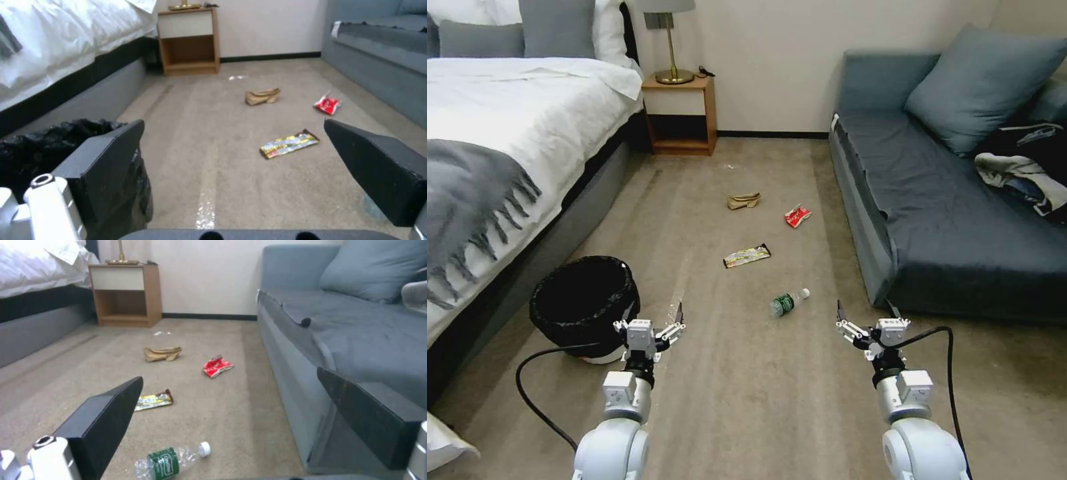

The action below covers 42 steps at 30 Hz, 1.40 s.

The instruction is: Pick up the trash bin, then pick up the garbage on the floor and place it into the trash bin.

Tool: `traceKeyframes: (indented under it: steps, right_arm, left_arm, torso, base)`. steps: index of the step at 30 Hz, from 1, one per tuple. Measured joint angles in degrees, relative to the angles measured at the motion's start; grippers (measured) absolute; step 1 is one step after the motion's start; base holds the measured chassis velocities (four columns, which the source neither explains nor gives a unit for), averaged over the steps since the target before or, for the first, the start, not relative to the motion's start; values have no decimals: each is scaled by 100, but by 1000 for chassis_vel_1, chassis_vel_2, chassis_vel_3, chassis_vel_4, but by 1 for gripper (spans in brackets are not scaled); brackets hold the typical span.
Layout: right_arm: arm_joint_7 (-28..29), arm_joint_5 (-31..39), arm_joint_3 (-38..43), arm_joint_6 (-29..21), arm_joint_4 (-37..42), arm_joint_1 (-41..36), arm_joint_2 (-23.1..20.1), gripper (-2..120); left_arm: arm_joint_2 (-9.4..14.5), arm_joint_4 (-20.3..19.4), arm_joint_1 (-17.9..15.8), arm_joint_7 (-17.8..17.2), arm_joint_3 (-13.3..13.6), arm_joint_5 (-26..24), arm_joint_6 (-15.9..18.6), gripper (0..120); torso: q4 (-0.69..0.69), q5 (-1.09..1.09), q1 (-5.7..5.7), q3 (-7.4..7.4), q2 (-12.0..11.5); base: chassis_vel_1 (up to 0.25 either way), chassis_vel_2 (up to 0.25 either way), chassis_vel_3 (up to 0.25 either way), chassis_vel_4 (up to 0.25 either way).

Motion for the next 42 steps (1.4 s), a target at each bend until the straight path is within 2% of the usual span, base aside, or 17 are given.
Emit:
traceKeyframes:
  steps: [42]
  right_arm:
    - [0, 0, 0, 0, 0, 0, 0, 100]
  left_arm:
    - [0, 0, 0, 0, 0, 0, 0, 100]
  torso:
    - [0, 0, 0, 0, 0]
  base:
    - [0, 0, 0, 0]
